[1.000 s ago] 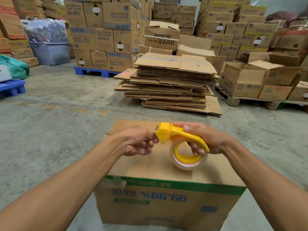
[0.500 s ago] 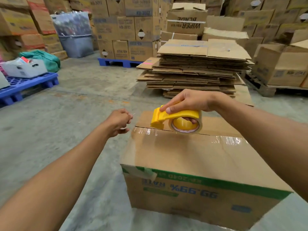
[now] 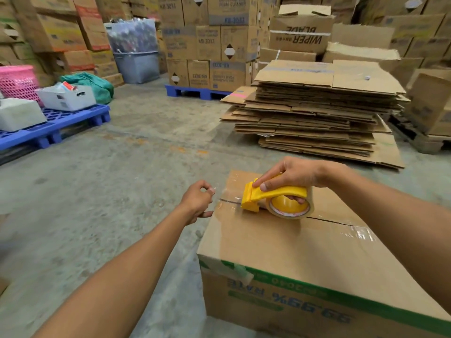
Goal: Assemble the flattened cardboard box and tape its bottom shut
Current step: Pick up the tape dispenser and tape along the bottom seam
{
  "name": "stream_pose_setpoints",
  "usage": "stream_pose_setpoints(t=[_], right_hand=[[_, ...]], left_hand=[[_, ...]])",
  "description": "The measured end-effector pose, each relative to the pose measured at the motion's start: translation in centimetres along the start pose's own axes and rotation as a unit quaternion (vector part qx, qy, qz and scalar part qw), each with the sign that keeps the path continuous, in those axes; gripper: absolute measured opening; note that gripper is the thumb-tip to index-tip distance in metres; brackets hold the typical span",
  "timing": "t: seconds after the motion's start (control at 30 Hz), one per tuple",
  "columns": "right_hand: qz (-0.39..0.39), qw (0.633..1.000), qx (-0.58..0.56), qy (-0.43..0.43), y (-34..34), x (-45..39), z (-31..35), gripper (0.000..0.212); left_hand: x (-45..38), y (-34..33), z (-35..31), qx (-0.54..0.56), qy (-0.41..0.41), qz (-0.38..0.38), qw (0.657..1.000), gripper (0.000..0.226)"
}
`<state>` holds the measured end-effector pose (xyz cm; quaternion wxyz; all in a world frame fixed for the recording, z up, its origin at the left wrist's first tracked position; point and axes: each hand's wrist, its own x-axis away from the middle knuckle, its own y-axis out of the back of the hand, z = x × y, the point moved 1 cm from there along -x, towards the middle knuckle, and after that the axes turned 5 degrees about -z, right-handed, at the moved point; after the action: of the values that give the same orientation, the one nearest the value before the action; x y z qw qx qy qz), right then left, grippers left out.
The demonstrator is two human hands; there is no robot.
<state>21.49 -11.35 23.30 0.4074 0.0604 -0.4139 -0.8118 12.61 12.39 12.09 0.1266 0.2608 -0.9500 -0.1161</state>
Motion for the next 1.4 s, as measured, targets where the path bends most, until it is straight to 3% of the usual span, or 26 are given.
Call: stream_pose_setpoints(t=[0.37,0.6,0.7,0.83,0.87,1.0,1.17,1.27,1.33,1.4], right_hand=[[0.017,1.0,0.003,-0.001,-0.1,-1.0,-0.7,0.028],[0.018,1.0,0.008,-0.008,-0.2,-1.1,-0.6,0.029],[0.027,0.999,-0.004,-0.018,-0.4,-1.0,-0.4,0.039],[0.027,1.0,-0.001,-0.015,-0.5,-0.9,-0.2,0.033],[0.024,1.0,-0.003,-0.018,-0.5,-0.9,-0.2,0.029],[0.024,0.999,0.008,-0.031,-0.5,-0.8,0.2,0.028],[0.028,0.999,0.009,-0.041,-0.6,-0.8,0.6,0.031],[0.038,0.998,-0.005,-0.042,-0.6,-0.8,0.6,0.032],[0.052,0.997,-0.025,-0.043,-0.5,-0.7,0.8,0.03],[0.061,0.997,-0.025,-0.044,-0.5,-0.7,1.0,0.031]], left_hand=[[-0.2,-0.9,2.0,0.034,0.047,0.012,0.998,0.011],[-0.1,-1.9,2.8,0.131,0.082,0.021,0.988,0.018],[0.1,-2.3,2.9,0.159,0.105,0.031,0.981,0.018],[0.1,-2.3,2.6,0.129,0.101,0.042,0.986,0.015],[0.3,-2.2,2.8,0.118,0.11,0.05,0.986,0.017],[1.2,-0.8,5.6,0.045,0.151,0.101,0.982,0.059],[1.8,0.4,3.8,0.062,-0.004,-0.01,0.998,0.06],[3.9,-0.3,0.7,-0.01,-0.09,0.092,0.992,0.066],[4.6,-1.3,0.0,-0.147,-0.145,0.147,0.967,0.066],[5.1,-1.9,-0.3,-0.264,-0.173,0.155,0.936,0.068]])
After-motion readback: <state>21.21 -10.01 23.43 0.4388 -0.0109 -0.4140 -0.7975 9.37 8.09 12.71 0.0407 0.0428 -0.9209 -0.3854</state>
